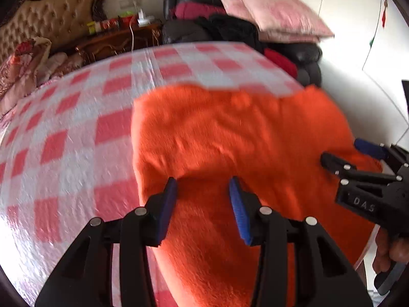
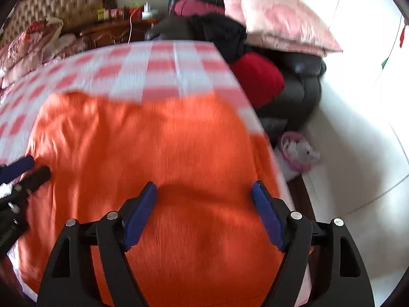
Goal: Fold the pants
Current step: 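Lower the folded pants and open both tools to release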
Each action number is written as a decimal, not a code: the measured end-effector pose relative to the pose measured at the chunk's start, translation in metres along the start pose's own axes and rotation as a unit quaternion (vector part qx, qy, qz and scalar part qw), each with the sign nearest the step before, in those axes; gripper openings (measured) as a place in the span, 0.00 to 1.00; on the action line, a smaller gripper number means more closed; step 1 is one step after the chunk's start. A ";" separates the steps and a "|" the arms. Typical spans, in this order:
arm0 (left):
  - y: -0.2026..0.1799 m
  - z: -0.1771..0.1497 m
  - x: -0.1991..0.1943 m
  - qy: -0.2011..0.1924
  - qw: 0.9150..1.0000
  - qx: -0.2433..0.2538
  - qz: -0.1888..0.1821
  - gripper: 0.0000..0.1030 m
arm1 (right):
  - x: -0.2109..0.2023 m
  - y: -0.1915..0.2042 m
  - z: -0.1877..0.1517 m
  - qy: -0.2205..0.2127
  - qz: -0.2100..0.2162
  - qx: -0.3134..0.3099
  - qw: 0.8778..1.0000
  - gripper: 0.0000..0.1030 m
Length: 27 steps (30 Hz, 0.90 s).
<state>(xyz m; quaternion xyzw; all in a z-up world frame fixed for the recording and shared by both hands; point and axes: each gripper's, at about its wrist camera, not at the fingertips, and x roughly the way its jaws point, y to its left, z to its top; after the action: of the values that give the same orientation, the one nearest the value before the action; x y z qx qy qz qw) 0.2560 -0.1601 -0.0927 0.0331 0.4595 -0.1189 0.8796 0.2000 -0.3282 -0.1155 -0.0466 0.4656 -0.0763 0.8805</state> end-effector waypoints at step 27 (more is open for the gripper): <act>-0.033 -0.064 -0.106 -0.044 0.999 -0.002 0.002 0.61 | -0.110 -0.010 -0.062 -0.035 -0.004 0.058 0.998 0.75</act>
<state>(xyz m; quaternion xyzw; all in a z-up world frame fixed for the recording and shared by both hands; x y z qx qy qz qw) 0.1387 -0.1623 -0.0418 0.0273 0.4209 -0.1176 0.8991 0.0871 -0.3188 -0.0596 0.0003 0.4290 -0.1053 0.8972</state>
